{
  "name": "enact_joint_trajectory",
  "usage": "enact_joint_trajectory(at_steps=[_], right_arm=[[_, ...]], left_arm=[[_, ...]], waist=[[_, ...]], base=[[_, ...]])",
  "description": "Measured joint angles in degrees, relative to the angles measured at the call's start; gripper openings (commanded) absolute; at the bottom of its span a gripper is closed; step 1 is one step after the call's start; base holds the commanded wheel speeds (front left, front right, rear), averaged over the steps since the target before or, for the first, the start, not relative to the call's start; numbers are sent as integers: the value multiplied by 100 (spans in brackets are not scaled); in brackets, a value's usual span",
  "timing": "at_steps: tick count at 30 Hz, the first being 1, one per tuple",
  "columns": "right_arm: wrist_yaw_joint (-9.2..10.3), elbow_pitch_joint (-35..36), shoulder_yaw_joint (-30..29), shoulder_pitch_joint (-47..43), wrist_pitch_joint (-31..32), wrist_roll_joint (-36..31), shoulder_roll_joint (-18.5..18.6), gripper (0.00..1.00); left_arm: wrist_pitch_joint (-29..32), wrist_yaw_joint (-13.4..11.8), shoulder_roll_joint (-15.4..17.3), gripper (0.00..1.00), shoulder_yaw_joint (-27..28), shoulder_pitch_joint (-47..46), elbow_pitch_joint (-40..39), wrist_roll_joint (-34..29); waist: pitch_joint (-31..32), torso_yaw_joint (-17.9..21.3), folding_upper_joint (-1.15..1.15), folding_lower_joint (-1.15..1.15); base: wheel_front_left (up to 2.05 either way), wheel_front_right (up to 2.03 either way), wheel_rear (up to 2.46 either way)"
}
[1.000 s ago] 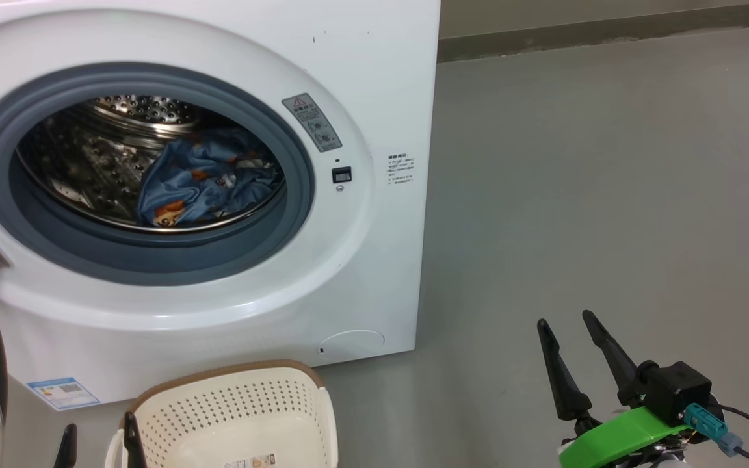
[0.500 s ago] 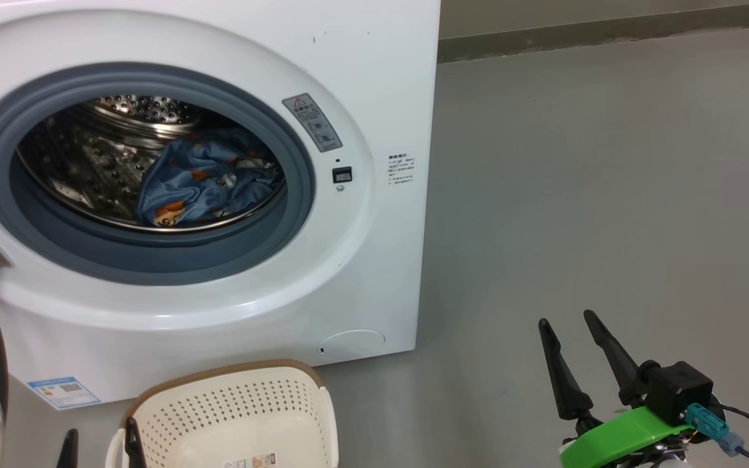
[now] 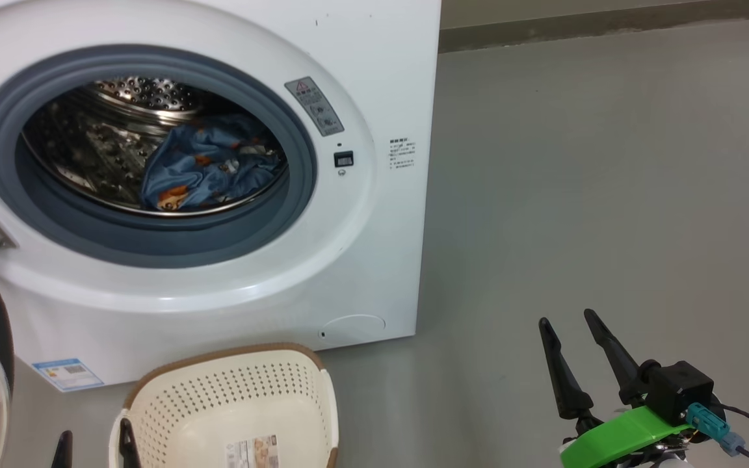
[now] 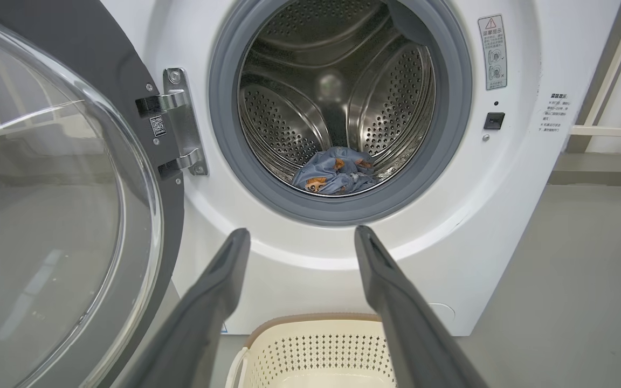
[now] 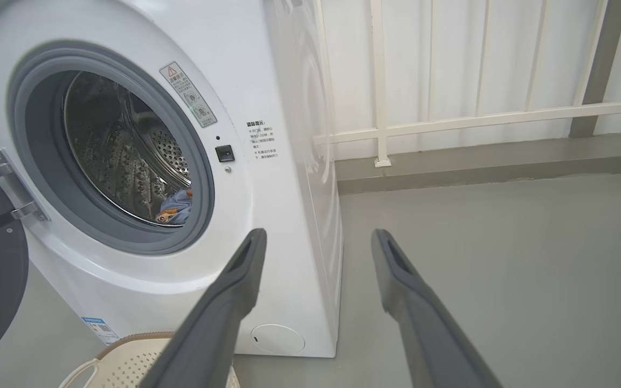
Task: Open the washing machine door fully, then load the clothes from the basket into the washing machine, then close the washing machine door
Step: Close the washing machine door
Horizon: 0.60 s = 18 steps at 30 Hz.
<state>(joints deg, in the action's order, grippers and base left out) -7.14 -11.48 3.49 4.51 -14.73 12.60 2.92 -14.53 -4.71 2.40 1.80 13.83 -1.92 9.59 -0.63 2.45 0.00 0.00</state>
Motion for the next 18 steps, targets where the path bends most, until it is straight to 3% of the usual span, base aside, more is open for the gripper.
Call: enact_joint_trajectory(at_steps=[11, 18], right_arm=[[0, -5, -18, 0, 0, 2, 0, 100], [0, -7, -32, 0, 0, 5, 0, 100]], left_arm=[[0, -2, 0, 100, -14, -2, 12, -55], [0, -8, 0, 100, -33, -9, -18, -51]], waist=[[-17, 9, 0, 0], [-55, -2, 0, 0]], base=[[-199, 199, 0], [-129, 129, 0]])
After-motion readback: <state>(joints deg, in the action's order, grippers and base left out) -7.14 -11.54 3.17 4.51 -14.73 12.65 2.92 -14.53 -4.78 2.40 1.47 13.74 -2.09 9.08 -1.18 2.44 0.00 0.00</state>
